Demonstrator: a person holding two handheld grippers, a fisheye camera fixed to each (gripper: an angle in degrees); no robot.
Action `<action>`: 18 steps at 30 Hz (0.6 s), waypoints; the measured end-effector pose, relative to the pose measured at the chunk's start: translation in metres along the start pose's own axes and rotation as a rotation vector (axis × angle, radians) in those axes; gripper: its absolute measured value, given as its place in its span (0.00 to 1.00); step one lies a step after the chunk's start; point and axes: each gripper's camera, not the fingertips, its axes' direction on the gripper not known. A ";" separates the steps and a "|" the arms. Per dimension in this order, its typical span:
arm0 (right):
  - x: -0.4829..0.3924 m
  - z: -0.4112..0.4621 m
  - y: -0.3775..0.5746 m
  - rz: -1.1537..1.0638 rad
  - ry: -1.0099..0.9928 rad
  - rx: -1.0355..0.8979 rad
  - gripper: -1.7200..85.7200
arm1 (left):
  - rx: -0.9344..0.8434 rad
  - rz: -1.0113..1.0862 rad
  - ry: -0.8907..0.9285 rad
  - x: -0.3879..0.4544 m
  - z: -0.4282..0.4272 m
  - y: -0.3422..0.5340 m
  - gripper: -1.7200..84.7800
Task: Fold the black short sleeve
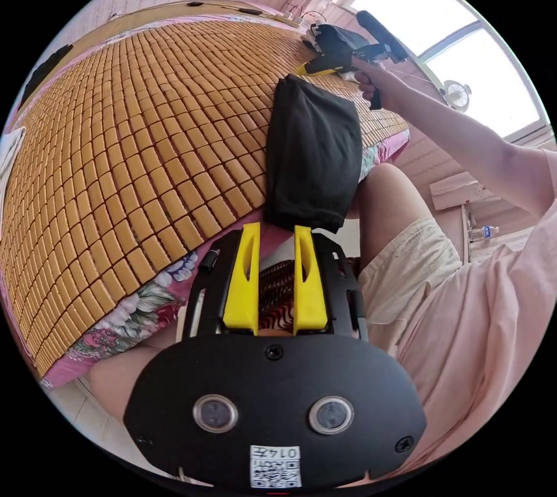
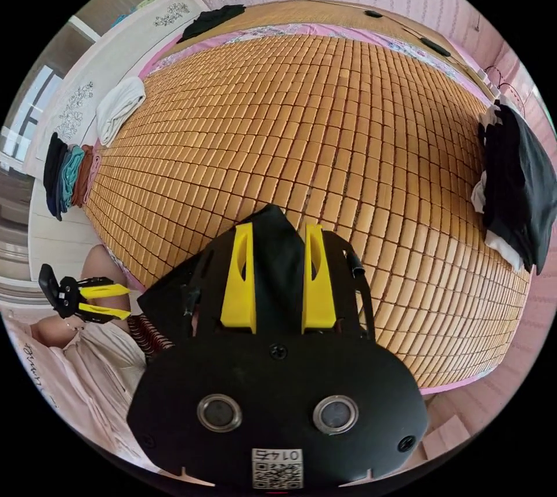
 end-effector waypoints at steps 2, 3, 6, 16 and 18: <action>-0.009 0.010 -0.003 -0.044 -0.022 -0.071 0.17 | 0.015 -0.038 0.044 0.001 0.006 -0.002 0.17; -0.012 0.011 -0.003 -0.055 -0.031 -0.084 0.17 | 0.007 -0.046 0.059 0.001 0.010 -0.003 0.17; -0.032 0.004 0.006 -0.095 0.085 -0.047 0.17 | -0.058 -0.076 0.111 0.004 0.030 -0.005 0.18; -0.048 -0.057 0.072 -0.046 0.022 0.146 0.06 | -0.074 0.008 0.024 0.035 0.024 0.033 0.02; -0.041 -0.082 0.101 0.007 -0.058 0.256 0.05 | -0.035 0.037 0.022 0.042 0.008 0.050 0.01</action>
